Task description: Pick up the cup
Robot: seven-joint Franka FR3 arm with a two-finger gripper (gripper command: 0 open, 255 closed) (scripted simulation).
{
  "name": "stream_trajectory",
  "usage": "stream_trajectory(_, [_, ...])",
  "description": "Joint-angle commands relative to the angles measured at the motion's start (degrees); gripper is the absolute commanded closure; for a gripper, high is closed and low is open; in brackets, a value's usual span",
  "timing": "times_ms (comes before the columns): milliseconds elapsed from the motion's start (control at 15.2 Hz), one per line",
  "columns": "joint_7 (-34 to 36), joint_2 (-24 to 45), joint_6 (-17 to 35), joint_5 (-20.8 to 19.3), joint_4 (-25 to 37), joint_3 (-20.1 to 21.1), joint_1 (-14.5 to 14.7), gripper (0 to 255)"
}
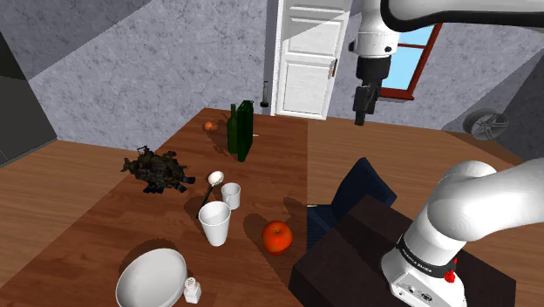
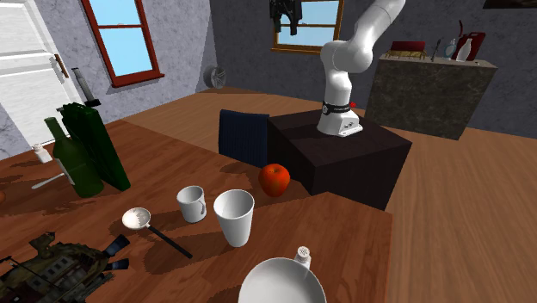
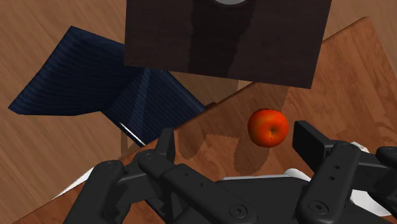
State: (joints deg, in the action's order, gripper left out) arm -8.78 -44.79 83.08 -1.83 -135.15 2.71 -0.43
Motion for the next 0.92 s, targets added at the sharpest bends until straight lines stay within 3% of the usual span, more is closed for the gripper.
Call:
stream_trajectory(0, [0.0, 0.0, 0.0, 0.0, 0.0, 0.0, 0.0, 0])
stream_trajectory(858, [14.7, 17.3, 19.4, 5.2, -2.4, 12.6, 2.7, 0])
